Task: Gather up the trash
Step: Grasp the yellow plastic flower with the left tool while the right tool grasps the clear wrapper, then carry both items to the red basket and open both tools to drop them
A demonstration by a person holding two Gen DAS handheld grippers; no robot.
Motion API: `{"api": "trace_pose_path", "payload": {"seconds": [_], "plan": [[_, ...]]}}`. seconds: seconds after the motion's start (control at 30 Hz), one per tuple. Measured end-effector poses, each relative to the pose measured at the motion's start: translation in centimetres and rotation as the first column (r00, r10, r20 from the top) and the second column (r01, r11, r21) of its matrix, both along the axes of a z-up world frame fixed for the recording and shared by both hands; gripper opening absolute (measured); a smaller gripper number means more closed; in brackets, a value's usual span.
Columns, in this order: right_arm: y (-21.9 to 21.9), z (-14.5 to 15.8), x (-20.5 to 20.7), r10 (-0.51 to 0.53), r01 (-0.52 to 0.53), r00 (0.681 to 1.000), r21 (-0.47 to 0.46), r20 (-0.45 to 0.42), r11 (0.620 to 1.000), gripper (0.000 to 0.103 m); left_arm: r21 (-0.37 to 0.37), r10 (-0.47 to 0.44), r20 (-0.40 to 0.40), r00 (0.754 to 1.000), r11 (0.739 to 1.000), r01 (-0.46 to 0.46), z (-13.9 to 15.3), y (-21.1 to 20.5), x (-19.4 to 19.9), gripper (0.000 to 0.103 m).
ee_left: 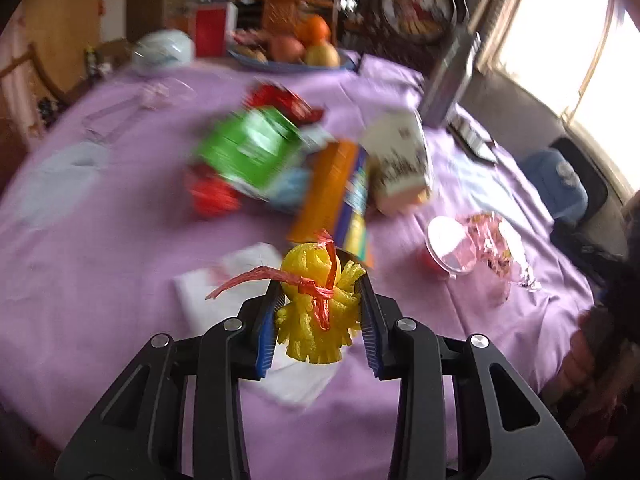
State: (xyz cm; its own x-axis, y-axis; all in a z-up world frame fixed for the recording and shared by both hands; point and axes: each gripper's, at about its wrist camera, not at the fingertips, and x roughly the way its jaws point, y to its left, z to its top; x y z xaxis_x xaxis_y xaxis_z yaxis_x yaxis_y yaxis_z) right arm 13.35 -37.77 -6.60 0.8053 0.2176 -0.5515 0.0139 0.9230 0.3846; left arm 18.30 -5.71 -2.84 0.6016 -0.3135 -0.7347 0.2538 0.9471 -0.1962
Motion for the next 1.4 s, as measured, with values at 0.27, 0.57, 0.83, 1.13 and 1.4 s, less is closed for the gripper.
{"api": "trace_pose_path", "payload": {"seconds": [0.27,0.57,0.83,1.13,1.4], "plan": [[0.7,-3.3,2.1,0.042,-0.046,0.986,-0.022,-0.159,0.999,0.085,-0.086,0.114,0.064,0.991,0.99,-0.109,2.0,3.9,-3.0,0.037],[0.5,-0.7,-2.5,0.047,-0.047,0.998,0.005,0.03,0.999,0.014,-0.076,0.095,0.084,0.992,0.993,-0.089,2.8,4.0,-5.4,0.036],[4.7,4.7,-6.4,0.134,-0.132,0.973,-0.023,0.189,0.991,0.014,-0.089,0.231,0.123,0.965,0.971,-0.221,3.9,11.6,-10.2,0.036],[22.1,7.3,-6.7,0.556,-0.549,0.803,-0.099,0.213,0.83,0.014,-0.042,0.594,0.015,0.804,0.804,-0.593,0.1,28.0,-20.0,0.037],[37.4,5.6,-7.6,0.816,-0.807,0.572,-0.12,0.091,0.579,0.014,-0.095,0.78,-0.214,0.588,0.582,-0.807,-8.5,38.7,-27.0,0.039]]}}
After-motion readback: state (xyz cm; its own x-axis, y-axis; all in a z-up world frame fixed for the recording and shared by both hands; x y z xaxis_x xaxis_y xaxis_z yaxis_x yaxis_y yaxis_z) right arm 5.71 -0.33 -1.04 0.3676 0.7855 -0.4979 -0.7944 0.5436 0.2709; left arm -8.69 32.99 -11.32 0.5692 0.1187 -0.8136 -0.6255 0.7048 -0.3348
